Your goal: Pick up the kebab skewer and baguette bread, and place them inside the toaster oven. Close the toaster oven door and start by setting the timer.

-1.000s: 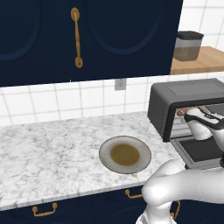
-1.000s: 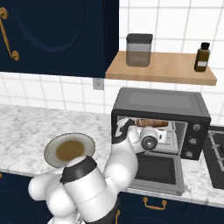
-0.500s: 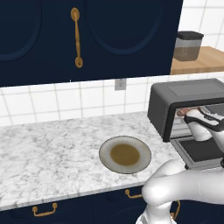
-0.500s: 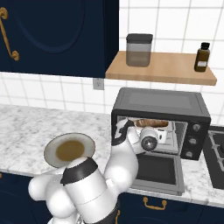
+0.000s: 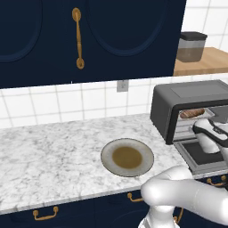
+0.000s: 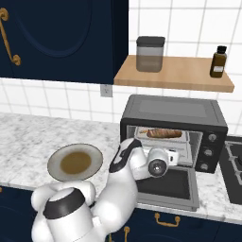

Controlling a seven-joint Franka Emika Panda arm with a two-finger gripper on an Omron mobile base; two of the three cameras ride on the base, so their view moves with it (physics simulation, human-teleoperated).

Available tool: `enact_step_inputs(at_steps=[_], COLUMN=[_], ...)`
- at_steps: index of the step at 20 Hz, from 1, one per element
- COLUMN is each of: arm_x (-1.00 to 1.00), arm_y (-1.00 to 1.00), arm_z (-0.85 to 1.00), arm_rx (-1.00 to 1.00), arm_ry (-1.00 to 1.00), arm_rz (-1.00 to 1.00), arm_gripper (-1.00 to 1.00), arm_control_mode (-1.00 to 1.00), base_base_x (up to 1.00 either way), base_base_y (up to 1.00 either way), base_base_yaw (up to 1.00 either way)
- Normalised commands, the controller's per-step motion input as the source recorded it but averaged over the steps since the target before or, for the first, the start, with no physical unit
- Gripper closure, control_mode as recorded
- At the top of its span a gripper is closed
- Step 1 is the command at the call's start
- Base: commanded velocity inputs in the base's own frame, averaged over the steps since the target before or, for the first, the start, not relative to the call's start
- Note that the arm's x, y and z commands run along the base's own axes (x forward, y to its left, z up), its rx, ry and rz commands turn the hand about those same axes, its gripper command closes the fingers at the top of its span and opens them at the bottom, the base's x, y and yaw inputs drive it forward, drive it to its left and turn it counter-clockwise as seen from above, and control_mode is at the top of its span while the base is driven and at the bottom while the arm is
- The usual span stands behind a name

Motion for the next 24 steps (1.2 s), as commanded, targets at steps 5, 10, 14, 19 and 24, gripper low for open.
enact_step_inputs(at_steps=[5, 10, 14, 19, 24], arm_x=[-0.42, -0.4, -0.42, -0.58, -0.71], arm_y=[0.0, 0.0, -0.04, -0.13, -0.12], arm_z=[0.0, 0.01, 0.17, 0.13, 0.01], arm_rx=[0.0, 0.0, 0.0, 0.0, 0.0], arm_ry=[0.0, 0.0, 0.0, 0.01, 0.0], arm_rz=[0.0, 0.0, 0.0, 0.0, 0.0], arm_gripper=[-1.0, -1.0, -1.0, -1.0, -1.0], arm_control_mode=[-1.0, -1.0, -1.0, -1.0, -1.0], base_base_x=[0.0, 0.0, 0.0, 0.0, 0.0], base_base_y=[0.0, 0.0, 0.0, 0.0, 0.0], base_base_yaw=[0.0, 0.0, 0.0, 0.0, 0.0])
